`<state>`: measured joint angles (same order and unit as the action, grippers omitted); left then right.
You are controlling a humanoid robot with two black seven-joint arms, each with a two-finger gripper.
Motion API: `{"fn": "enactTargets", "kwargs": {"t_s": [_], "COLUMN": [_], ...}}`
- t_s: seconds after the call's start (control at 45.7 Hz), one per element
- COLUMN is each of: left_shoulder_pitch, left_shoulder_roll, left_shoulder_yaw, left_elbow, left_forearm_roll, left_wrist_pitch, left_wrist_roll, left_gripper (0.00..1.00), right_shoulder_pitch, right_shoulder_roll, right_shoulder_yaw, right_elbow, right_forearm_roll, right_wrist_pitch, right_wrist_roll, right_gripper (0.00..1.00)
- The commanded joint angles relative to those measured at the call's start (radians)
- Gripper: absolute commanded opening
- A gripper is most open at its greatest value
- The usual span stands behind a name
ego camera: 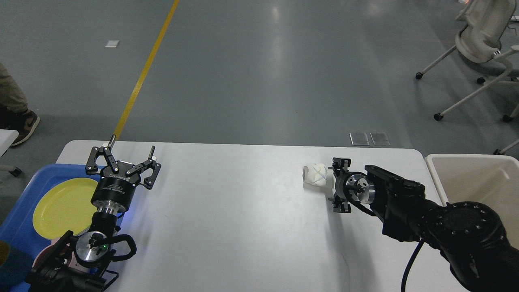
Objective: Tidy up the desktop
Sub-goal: 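Lower the right gripper onto the white tissue and grasp it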
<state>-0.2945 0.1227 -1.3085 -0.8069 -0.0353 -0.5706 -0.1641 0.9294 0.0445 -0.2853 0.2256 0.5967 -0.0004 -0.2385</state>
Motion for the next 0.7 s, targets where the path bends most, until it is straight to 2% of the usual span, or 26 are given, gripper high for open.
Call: {"fn": "enactTargets", "kwargs": {"t_s": [0.0, 0.153, 0.372, 0.591, 0.679], "left_shoulder_pitch": [0.0, 0.0, 0.0, 0.0, 0.0], "left_shoulder_roll": [0.0, 0.0, 0.0, 0.0, 0.0], "left_shoulder_yaw": [0.0, 0.0, 0.0, 0.0, 0.0], "left_elbow": [0.0, 0.0, 0.0, 0.0, 0.0], "left_forearm_roll": [0.0, 0.0, 0.0, 0.0, 0.0], "left_wrist_pitch": [0.0, 0.0, 0.0, 0.0, 0.0], "left_wrist_roll": [0.0, 0.0, 0.0, 0.0, 0.0], "left_gripper": [0.96, 0.96, 0.96, 0.96, 0.96], "right_shoulder_pitch": [0.0, 0.002, 0.002, 0.002, 0.002], "right_shoulder_roll": [0.003, 0.017, 0.02, 0.025, 0.025], "right_shoulder_yaw": [0.009, 0.008, 0.009, 0.008, 0.008], "right_elbow": [-0.014, -0.015, -0.015, -0.017, -0.023], "right_forearm_roll": [0.0, 0.0, 0.0, -0.002, -0.002], "right_wrist_pitch": [-0.001, -0.001, -0.001, -0.001, -0.003], "right_wrist_roll": [0.021, 0.025, 0.025, 0.025, 0.025], "right_gripper": [0.89, 0.8, 0.8, 0.72, 0.72]}}
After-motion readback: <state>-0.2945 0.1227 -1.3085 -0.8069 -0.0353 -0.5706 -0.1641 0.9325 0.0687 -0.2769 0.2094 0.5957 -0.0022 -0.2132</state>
